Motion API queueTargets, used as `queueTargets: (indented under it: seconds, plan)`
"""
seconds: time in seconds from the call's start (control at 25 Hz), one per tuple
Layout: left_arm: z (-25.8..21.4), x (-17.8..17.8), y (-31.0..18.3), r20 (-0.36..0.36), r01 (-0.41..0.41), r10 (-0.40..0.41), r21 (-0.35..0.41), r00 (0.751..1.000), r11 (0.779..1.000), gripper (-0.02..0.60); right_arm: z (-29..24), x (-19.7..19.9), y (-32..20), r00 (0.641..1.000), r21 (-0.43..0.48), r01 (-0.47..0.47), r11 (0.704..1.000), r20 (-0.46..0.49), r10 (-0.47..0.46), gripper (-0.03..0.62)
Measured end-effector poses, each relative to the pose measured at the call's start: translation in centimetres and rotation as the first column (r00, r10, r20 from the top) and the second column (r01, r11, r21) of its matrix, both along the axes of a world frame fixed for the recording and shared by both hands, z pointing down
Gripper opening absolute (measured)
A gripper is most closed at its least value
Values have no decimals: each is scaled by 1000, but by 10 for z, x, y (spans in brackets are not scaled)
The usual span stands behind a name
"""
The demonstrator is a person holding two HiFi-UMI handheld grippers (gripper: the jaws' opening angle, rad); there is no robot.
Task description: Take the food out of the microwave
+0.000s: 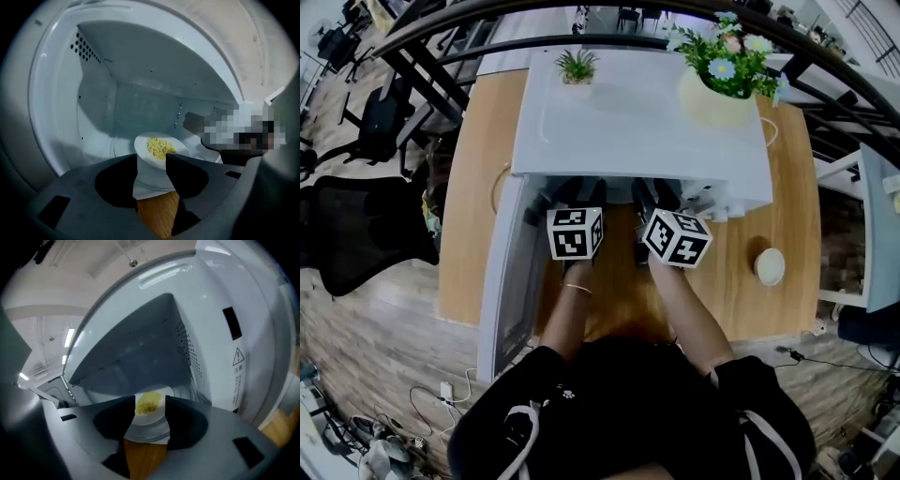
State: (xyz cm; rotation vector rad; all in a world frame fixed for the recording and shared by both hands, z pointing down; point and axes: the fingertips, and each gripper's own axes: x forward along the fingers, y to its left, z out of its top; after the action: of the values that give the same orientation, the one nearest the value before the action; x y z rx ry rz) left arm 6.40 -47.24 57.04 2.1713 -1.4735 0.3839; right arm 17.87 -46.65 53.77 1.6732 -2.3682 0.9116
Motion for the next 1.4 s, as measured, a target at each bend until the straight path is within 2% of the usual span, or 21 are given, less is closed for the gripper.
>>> queueTargets:
  seconds: [0.12,0.52,0.68,0.96,1.4]
  plan:
    - [10,1,-9,16,-5,6,-30,1000,1000,193,15,-1,-13,999,-36,-26,999,-38,24,195]
    - [21,0,-25,1,0,0,-57,1000,998,202,47,-1,-31,991,-144,-122,982,-66,114,210]
    - [22,3,-28,-14,-7,6,-57,1000,998,202,55,0,-32,990,-155,-122,980,-82,110,204]
    - [22,6,-28,-41,-13,11,-66,999,998,202,50,-9,-35,995,-169,-99,981,-8,99,163]
    - [16,7,-13,-63,-27,22,-84,998,996,202,47,-9,-20,994,-187,-91,978,41,101,163]
